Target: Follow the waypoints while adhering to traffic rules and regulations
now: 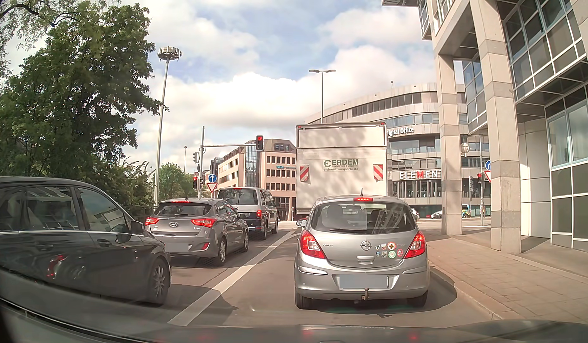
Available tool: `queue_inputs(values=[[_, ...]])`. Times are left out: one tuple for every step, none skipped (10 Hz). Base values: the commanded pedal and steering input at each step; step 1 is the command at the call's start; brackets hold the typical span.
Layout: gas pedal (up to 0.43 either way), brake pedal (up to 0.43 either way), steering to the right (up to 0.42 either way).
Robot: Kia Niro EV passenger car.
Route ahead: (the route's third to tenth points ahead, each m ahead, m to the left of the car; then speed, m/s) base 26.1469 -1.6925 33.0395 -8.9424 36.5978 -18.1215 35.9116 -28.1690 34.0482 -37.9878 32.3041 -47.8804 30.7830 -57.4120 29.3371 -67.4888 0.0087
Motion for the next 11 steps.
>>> queue_inputs(values=[[0.000,0.244,0.011],[0.000,0.244,0.011],[0.000,0.244,0.012],[0.000,0.244,0.012],[0.000,0.244,0.012],[0.000,0.244,0.011],[0.000,0.244,0.011],[0.000,0.250,0.011],[0.000,0.244,0.011],[0.000,0.244,0.011],[0.000,0.244,0.012]])
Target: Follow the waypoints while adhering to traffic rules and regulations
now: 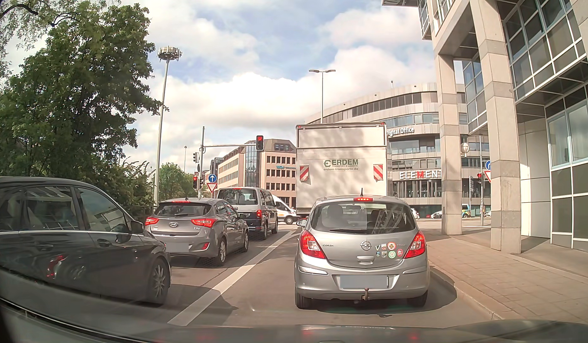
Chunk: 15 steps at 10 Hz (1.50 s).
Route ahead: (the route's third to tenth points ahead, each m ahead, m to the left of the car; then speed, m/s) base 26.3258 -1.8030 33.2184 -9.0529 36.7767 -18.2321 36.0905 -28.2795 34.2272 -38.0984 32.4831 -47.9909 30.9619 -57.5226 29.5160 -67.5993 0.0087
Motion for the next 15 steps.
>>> queue_inputs(values=[[0.000,0.244,0.011],[0.000,0.244,0.011],[0.000,0.244,0.011],[0.000,0.244,0.011],[0.000,0.244,0.011],[0.000,0.250,0.011],[0.000,0.244,0.012],[0.000,0.250,0.011],[0.000,0.250,0.011],[0.000,0.250,0.011],[0.000,0.250,0.011],[0.000,0.250,0.006],[0.000,0.250,0.001],[0.000,0.250,0.002],[0.000,0.250,0.003]])
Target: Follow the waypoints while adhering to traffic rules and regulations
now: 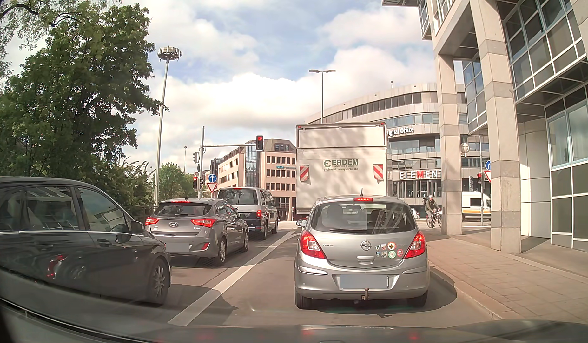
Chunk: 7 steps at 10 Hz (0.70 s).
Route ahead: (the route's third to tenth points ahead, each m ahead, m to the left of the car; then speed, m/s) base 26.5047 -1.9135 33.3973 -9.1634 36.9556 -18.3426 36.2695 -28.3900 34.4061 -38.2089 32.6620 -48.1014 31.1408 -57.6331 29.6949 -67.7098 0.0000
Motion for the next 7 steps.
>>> queue_inputs(values=[[0.000,0.250,0.006],[0.000,0.250,0.008],[0.000,0.250,0.008],[0.000,0.250,0.008],[0.000,0.250,0.007],[0.000,0.250,0.007],[0.000,0.250,0.006]])
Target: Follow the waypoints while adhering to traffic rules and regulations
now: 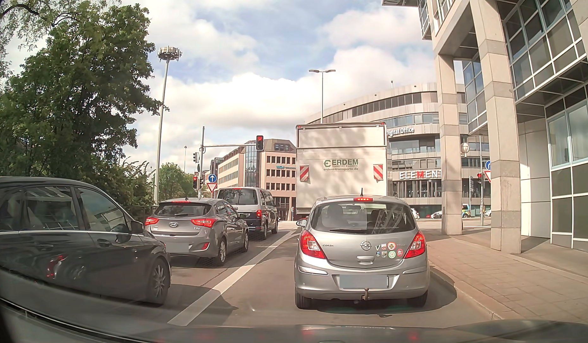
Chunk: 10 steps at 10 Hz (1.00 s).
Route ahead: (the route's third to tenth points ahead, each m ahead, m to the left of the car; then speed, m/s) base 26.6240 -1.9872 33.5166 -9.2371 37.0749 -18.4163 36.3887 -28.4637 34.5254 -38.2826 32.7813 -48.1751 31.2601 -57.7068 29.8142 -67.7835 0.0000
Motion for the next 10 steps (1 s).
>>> queue_inputs(values=[[0.000,0.250,0.006],[0.000,0.250,0.005],[0.000,0.250,0.005],[0.000,0.250,0.005],[0.000,0.250,0.005],[0.000,0.250,0.005],[0.000,0.250,0.005],[0.000,0.250,0.005],[0.000,0.250,0.005],[0.000,0.250,0.005]])
